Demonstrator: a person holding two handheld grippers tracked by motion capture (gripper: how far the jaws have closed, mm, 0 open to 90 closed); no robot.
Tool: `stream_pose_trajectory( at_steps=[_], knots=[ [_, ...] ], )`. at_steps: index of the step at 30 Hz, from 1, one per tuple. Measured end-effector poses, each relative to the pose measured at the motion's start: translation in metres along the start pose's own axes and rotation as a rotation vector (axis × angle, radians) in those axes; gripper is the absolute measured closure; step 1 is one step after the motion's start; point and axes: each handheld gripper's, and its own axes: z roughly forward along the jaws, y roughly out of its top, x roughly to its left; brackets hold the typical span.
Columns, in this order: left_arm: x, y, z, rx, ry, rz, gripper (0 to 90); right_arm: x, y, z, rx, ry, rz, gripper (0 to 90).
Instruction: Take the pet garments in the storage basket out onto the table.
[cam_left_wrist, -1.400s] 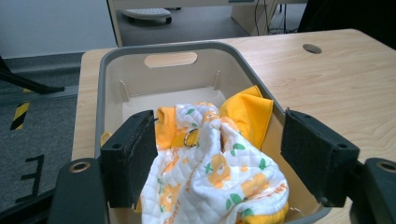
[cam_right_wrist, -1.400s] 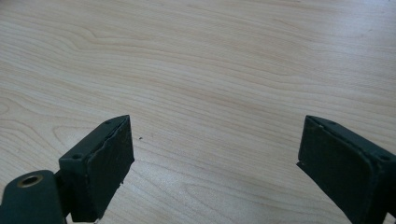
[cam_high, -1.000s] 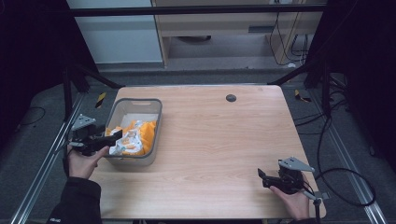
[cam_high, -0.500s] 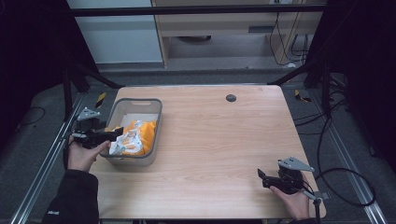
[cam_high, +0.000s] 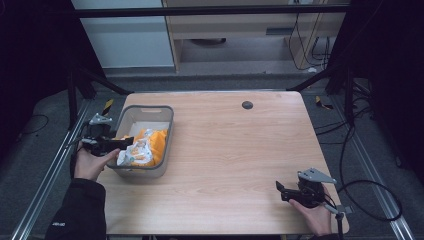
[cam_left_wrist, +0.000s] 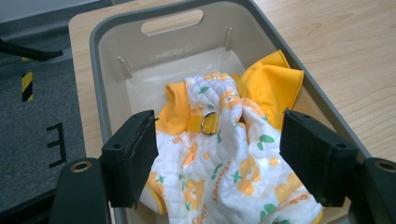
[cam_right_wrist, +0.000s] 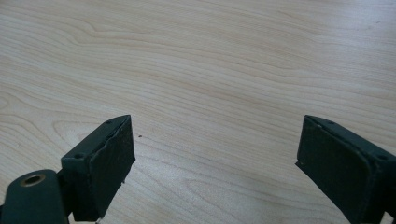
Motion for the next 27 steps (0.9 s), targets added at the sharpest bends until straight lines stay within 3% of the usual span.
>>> stream_pose_trajectory(
  at_steps=[12,27],
  knots=[
    [-0.001,0.0,0.011,0.069,-0.031,0.029,29.8,0.0,0.0,0.0,0.006,0.005,0.006,11.5],
    [-0.005,0.0,0.028,0.138,-0.029,0.05,33.2,0.0,0.0,0.0,0.011,0.008,0.005,12.0]
  ],
)
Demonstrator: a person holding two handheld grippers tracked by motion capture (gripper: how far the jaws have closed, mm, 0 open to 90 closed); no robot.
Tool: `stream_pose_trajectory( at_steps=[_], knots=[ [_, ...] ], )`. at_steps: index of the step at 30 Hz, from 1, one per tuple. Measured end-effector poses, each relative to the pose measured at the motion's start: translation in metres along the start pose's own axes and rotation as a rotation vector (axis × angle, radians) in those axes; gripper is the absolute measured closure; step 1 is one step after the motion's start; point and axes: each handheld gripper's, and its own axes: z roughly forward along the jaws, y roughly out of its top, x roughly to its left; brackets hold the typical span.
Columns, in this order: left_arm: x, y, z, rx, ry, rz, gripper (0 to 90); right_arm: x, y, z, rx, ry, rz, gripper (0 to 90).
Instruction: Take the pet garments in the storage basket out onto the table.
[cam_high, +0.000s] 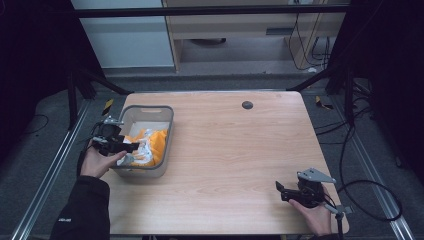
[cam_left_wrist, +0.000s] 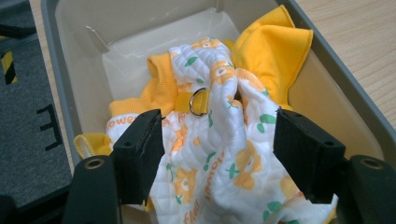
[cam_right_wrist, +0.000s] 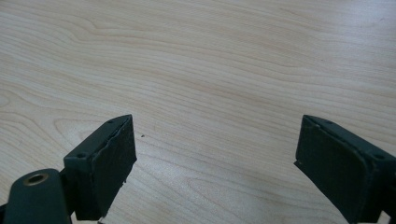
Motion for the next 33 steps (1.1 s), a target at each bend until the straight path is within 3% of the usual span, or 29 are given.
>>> stream_pose_trajectory(
  at_steps=[11,21,27,33],
  knots=[
    [-0.001,0.002,0.013,0.054,-0.001,0.014,41.1,0.001,0.0,0.001,0.008,0.003,-0.004,12.0],
    [-0.002,0.001,0.025,0.101,-0.041,0.012,52.7,0.001,0.0,0.001,0.014,0.007,-0.005,12.0],
    [-0.001,0.0,0.027,0.126,-0.079,-0.011,65.8,0.001,-0.001,0.002,0.015,0.007,-0.016,11.9],
    [-0.001,0.001,0.027,0.148,-0.082,-0.017,75.8,0.002,-0.001,0.002,0.022,0.012,-0.007,11.8]
  ],
)
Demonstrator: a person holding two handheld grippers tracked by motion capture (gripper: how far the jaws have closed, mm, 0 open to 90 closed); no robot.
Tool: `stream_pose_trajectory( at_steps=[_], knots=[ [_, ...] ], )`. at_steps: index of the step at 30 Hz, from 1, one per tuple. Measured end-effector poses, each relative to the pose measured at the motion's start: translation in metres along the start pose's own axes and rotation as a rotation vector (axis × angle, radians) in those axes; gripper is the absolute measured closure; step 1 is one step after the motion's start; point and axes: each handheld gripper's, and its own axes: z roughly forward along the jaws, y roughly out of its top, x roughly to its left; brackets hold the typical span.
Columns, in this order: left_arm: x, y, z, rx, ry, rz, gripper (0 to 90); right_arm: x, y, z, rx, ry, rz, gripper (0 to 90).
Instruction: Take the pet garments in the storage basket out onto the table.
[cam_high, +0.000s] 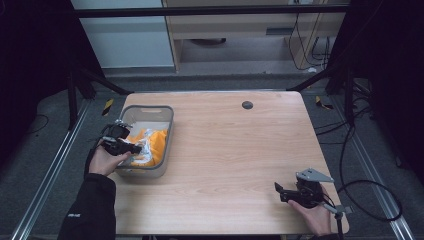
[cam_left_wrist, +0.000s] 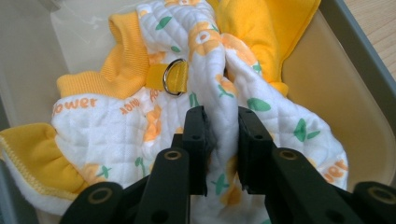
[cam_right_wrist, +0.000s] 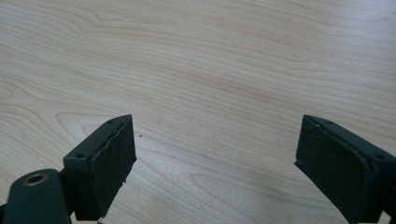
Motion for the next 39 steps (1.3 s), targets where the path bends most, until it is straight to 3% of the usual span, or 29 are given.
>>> stream_pose_trajectory(
  at_steps=[7,18,29,39],
  knots=[
    [-0.001,0.001,-0.003,0.01,0.008,0.004,79.8,-0.001,0.0,0.0,-0.002,-0.005,-0.009,11.8],
    [-0.005,0.003,-0.021,-0.043,0.028,0.003,83.1,-0.001,0.0,0.0,-0.003,-0.005,-0.009,11.9],
    [-0.007,0.01,-0.049,-0.095,0.031,0.002,84.3,0.0,0.0,0.0,-0.005,-0.005,-0.005,11.8],
    [-0.015,0.02,-0.083,-0.179,0.037,0.018,84.9,0.0,0.0,0.0,-0.003,-0.008,-0.013,11.8]
  ],
)
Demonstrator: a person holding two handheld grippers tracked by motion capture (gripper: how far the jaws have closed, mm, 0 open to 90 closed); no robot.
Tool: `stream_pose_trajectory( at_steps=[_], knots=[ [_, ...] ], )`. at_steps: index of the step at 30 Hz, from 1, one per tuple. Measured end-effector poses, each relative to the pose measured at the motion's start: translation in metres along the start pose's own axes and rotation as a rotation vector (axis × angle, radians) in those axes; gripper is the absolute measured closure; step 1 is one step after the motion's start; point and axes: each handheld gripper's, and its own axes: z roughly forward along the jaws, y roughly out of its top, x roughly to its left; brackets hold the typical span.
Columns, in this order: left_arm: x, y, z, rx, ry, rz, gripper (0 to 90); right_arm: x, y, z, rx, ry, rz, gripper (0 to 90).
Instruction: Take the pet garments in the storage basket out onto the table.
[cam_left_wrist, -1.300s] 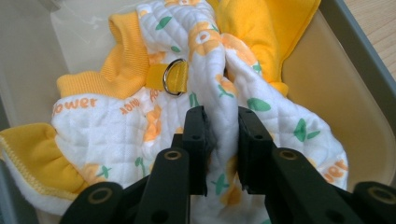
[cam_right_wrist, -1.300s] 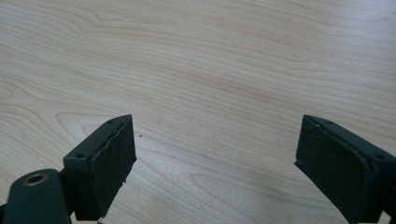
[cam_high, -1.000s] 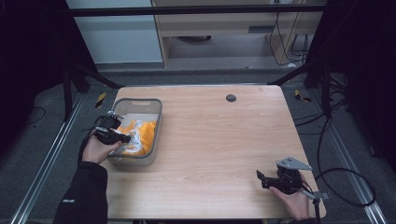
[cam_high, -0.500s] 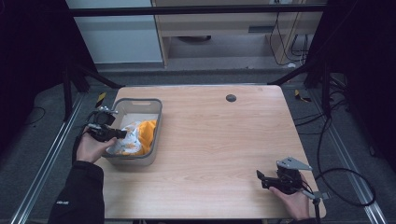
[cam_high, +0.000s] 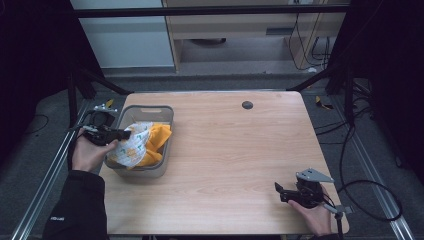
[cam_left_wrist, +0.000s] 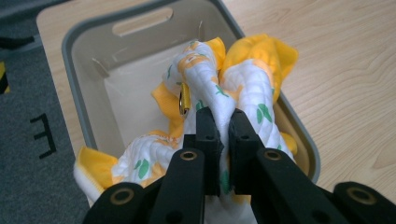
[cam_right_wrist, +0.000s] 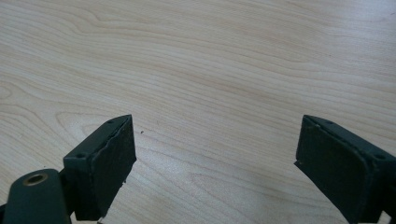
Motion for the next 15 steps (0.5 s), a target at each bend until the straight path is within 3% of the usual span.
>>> stream_pose_trajectory(
  at_steps=[15],
  knots=[
    [-0.008,0.013,-0.023,-0.05,0.009,0.028,85.2,0.0,0.0,0.0,0.001,0.002,-0.001,11.8]
  ],
)
